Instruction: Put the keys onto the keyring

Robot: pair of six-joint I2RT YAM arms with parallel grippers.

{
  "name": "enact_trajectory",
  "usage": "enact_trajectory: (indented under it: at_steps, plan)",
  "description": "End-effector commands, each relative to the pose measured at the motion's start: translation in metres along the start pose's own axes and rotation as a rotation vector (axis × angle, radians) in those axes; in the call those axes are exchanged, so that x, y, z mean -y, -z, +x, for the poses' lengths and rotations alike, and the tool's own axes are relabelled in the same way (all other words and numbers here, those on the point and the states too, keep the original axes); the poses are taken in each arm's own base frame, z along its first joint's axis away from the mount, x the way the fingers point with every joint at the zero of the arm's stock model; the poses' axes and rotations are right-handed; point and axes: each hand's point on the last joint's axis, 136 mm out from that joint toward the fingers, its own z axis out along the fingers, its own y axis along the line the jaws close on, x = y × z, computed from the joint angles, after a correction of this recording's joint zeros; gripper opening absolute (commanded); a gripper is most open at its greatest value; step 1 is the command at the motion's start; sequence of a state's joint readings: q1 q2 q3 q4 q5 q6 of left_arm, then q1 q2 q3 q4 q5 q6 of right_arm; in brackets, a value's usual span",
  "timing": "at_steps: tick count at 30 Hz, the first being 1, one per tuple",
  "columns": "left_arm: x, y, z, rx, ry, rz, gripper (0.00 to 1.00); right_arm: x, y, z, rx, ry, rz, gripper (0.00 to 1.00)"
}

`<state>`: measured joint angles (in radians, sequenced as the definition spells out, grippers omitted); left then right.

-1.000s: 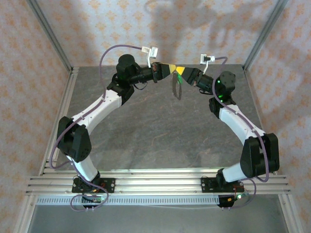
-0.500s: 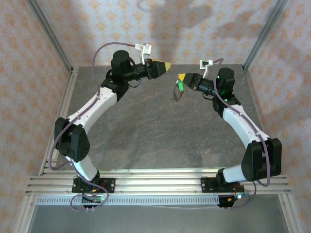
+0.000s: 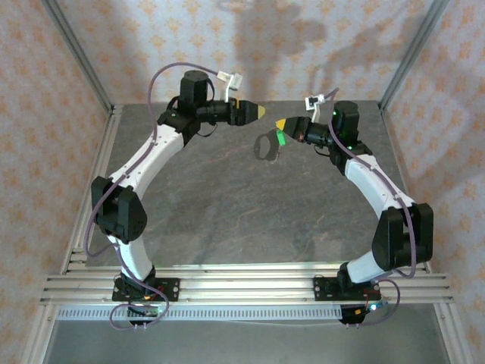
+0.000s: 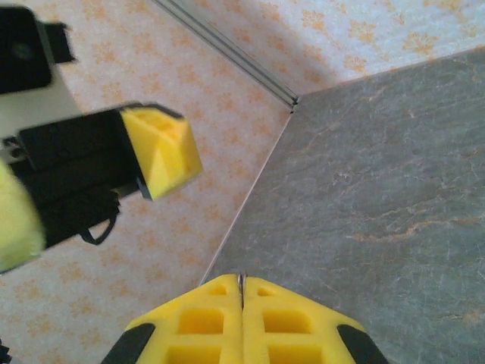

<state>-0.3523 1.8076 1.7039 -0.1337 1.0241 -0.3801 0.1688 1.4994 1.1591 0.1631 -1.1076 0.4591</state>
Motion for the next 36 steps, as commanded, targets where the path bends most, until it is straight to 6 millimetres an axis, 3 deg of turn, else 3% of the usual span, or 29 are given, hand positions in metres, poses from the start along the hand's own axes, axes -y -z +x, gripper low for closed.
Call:
enact_trajectory:
  at_steps: [1, 7, 10, 20, 36]
  plan:
    - [0.005, -0.002, 0.006, 0.013, 0.007, 0.063, 0.55, -0.014, 0.0, -0.01, 0.005, 0.048, -0.064, 0.0]
    - [0.004, -0.006, 0.017, 0.021, 0.016, 0.088, 0.39, -0.015, -0.004, -0.008, -0.01, 0.021, -0.123, 0.0]
    - [0.007, -0.008, 0.017, 0.053, 0.014, 0.107, 0.37, -0.016, -0.005, -0.005, -0.022, 0.014, -0.141, 0.0]
    - [0.01, -0.016, 0.007, 0.152, 0.048, 0.173, 0.33, -0.021, -0.004, -0.002, -0.03, 0.008, -0.167, 0.0]
    - [0.023, -0.03, 0.017, 0.112, 0.043, 0.221, 0.28, -0.032, -0.003, -0.015, 0.016, 0.021, -0.193, 0.0]
